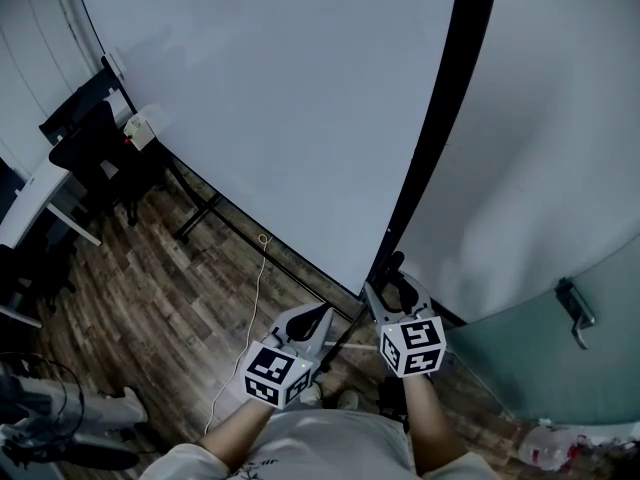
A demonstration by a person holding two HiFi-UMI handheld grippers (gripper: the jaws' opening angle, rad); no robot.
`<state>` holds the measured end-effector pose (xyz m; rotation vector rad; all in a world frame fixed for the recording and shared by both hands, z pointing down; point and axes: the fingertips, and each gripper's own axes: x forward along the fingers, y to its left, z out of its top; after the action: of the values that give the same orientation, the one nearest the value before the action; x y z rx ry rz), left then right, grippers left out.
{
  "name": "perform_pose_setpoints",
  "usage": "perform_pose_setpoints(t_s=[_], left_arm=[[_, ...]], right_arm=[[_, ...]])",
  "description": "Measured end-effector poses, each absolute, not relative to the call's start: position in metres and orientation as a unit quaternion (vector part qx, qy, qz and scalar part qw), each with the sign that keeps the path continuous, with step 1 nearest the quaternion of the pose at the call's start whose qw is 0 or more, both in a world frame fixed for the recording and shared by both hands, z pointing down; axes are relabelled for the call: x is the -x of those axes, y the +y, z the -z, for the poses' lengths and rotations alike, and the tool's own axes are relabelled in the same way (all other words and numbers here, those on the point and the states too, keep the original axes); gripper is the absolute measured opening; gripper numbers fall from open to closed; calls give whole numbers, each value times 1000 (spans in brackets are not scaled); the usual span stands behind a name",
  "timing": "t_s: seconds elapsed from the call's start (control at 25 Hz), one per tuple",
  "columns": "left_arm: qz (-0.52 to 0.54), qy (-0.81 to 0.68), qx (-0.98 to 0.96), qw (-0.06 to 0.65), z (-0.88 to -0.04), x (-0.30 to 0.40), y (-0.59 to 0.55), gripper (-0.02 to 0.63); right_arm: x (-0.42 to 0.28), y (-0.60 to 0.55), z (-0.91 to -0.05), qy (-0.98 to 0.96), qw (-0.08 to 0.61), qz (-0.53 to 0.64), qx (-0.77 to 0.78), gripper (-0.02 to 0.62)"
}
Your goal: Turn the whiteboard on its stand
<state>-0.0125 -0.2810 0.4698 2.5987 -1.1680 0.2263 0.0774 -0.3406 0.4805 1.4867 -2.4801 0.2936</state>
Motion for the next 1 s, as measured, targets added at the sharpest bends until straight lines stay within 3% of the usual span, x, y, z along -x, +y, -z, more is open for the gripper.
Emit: perform_pose_setpoints(t_s=[1.0], left_arm=[[-77,-414,-896,142,-464,35,-263,11]], right_arm=[[-79,-344,-481,-832,133,-100,-529,173]])
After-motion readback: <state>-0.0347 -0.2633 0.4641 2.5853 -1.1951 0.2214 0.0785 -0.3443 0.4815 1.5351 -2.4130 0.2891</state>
